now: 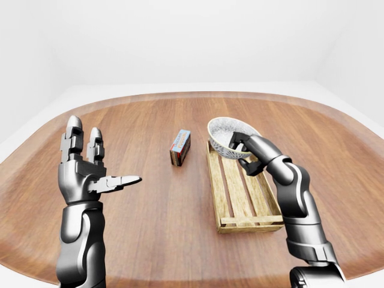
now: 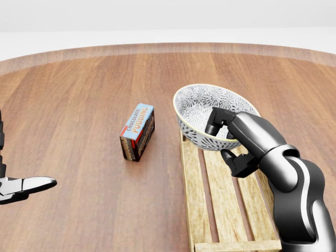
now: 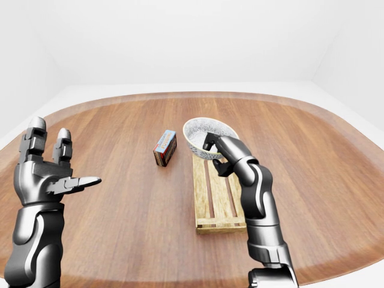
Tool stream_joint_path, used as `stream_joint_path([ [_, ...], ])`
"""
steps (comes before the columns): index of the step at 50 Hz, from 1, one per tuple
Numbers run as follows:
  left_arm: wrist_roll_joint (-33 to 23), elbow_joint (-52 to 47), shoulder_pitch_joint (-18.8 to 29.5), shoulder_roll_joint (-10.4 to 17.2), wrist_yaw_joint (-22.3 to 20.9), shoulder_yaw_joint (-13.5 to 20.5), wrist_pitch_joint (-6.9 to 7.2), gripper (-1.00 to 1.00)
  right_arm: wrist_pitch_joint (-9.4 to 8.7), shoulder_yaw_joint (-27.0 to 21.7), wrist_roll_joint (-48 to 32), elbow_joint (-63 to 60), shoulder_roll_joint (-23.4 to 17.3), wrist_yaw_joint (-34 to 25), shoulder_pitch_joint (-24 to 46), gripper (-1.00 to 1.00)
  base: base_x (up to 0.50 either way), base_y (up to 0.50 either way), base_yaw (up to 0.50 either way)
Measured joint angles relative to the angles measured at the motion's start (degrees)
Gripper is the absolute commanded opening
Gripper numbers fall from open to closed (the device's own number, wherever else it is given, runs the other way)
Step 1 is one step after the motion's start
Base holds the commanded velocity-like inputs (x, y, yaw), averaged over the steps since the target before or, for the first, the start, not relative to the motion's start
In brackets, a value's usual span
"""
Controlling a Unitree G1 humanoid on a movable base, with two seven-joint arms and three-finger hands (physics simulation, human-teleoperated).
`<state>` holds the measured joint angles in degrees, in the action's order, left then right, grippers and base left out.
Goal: Pick up the bowl on the left and put it in the tray.
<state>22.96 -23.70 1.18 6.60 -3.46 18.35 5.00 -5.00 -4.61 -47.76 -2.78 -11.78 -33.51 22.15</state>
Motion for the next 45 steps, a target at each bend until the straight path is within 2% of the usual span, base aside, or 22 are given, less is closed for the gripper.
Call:
stream_joint_path([
  [8, -0.02, 0.01, -0.01, -0.01, -0.03, 0.0, 0.0, 1.0, 0.0, 0.35, 1.03, 4.74, -0.94, 4.14, 0.5, -1.0, 0.0, 0.0, 0.0],
  [30, 0.12, -0.17, 0.03, 0.04, 0.0, 0.09, 0.0, 1.0, 0.0, 2.94, -3.75, 19.96, -0.22, 14.37, 4.52, -1.0, 0.0, 0.0, 0.0],
  [45, 0.09, -0.14, -0.04, 0.0, -0.04, 0.08, 0.0, 1.0, 0.0, 3.46, -3.87, 31.98, -0.69, 21.39, 8.2, -1.0, 0.0, 0.0, 0.0],
])
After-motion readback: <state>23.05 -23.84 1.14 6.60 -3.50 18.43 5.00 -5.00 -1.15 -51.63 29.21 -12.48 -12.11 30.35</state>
